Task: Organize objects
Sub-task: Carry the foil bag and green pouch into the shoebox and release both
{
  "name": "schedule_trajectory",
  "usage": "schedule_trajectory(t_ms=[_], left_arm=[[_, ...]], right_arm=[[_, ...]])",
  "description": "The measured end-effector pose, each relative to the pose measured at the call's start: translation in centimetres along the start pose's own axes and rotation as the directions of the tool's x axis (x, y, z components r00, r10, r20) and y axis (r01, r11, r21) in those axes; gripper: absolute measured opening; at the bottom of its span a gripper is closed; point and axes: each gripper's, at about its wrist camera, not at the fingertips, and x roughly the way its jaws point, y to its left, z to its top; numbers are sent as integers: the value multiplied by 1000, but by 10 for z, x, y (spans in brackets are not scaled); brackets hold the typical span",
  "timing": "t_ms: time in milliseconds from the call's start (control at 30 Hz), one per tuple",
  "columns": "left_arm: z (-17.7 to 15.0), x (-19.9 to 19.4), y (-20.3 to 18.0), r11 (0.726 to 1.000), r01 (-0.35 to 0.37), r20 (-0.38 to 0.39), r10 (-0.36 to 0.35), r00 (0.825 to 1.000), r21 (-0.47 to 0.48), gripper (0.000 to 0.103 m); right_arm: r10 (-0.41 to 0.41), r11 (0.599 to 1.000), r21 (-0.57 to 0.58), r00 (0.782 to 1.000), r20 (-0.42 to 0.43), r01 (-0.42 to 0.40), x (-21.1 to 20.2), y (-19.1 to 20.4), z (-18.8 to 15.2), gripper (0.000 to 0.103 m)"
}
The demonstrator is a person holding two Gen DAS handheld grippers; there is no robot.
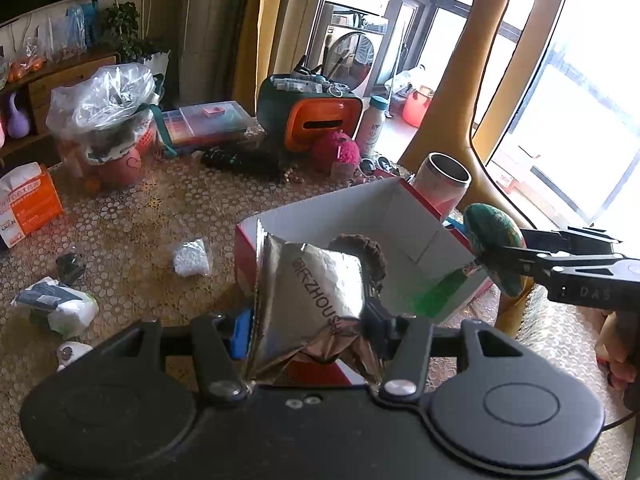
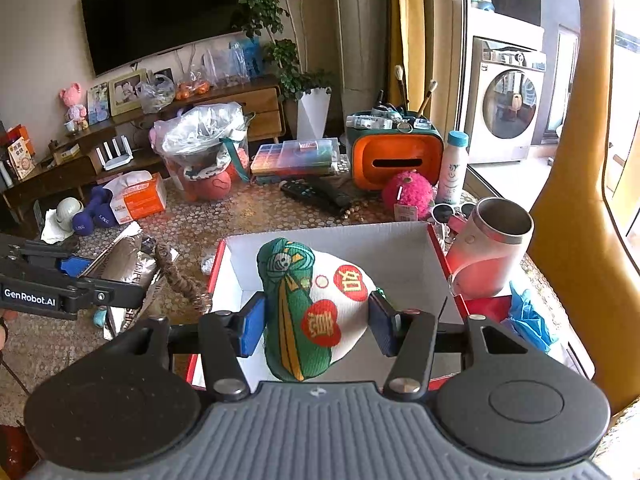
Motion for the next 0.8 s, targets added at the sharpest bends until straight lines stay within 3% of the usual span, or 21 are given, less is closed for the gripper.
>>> schedule_trajectory(t_ms=[133,267,400,500,600,667,800], left_arm=[[-4,-4,16,999,-35,-5,35,999,-8,54],[-10,5,49,990,-141,-35,140,990,-28,54],[-31,38,88,970,-236,-220,219,951,-55,53],[-59,59,109,960,-269,-366,223,904,-78,53],[-83,66,121,959,-280,-425,232,875,-53,53],[-99,70,125,956,-291,-475,244,846,-28,53],[-112,62,130,959,-284,-485,250,838,4,53]], right_arm=[[3,1000,-5,1000,-8,-3,4,1,-1,53],[11,1000,-6,1000,-9,-11,8,3,1,53],[20,1000,-4,1000,-14,-20,13,4,1,53],[21,1000,-5,1000,-21,-21,15,4,1,53],[14,1000,2,1000,-26,-14,18,-1,0,53],[10,1000,13,1000,-28,-10,19,-4,0,53],[10,1000,28,999,-31,-9,22,-9,1,53]])
